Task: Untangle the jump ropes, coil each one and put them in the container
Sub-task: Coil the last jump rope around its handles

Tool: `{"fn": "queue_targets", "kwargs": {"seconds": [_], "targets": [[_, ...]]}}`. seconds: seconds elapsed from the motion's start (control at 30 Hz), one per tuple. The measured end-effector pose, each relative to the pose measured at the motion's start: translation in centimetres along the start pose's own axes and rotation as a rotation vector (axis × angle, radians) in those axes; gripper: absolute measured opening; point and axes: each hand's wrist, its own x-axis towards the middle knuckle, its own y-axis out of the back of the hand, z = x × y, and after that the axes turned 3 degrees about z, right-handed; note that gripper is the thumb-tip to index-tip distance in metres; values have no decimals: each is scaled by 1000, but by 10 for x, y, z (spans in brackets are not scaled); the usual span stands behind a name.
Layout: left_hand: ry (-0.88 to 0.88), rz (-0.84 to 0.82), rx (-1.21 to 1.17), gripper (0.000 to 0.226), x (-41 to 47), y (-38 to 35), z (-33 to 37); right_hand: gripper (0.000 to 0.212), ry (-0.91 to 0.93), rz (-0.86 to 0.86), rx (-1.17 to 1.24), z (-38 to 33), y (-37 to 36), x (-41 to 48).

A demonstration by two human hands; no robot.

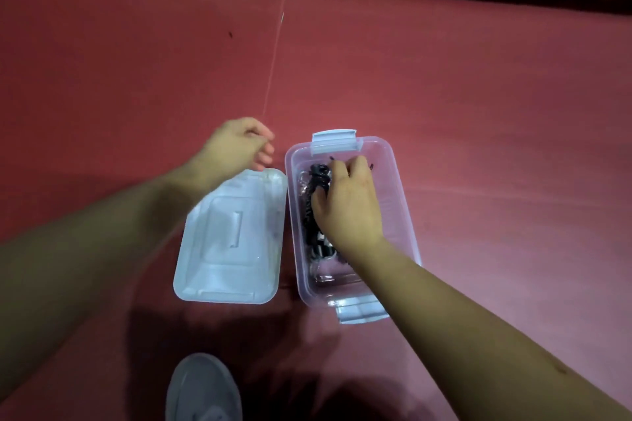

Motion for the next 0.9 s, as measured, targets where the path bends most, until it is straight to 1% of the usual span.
{"fn": "queue_targets", "kwargs": {"seconds": [0.07, 0.13, 0.17, 0.23, 0.27, 0.33, 0.37, 0.43, 0.5, 0.6, 0.7, 0.77, 0.8, 0.83, 0.9], "targets": [[80, 56, 129, 23, -4, 26, -34, 25, 71, -32, 58, -32, 5, -5], [182, 61, 242, 22, -12, 43, -68, 31, 97, -164, 148, -65, -4, -15], [225, 66, 277, 21, -16, 49, -84, 33, 55, -245, 195, -77, -13, -20], [274, 79, 336, 11, -21, 55, -106, 35, -124, -407, 262, -93, -34, -28], [290, 76, 373, 8, -23, 56, -114, 39, -219, -470, 259, -94, -46, -31], [328, 63, 488, 19, -27, 56, -128, 51, -354, -553, 170, -91, -69, -40], [346, 73, 546, 26, -30, 55, -134, 57, -399, -567, 117, -87, -79, -46], [392, 97, 597, 40, -39, 53, -140, 69, -472, -581, 48, -77, -96, -55], [433, 81, 586, 47, -46, 51, -146, 79, -558, -608, 46, -67, -108, -60], [465, 36, 524, 38, -50, 45, -156, 83, -589, -615, 57, -60, -121, -62], [452, 61, 514, 33, -49, 41, -160, 85, -571, -604, 81, -66, -130, -62], [448, 77, 479, 28, -46, 43, -162, 82, -569, -555, 196, -72, -132, -62], [437, 105, 463, 30, -45, 46, -163, 77, -561, -503, 248, -76, -131, -61], [423, 146, 461, 35, -42, 52, -164, 72, -544, -450, 281, -80, -129, -57], [372, 267, 534, 44, -38, 66, -159, 62, -489, -363, 315, -92, -120, -47]]}}
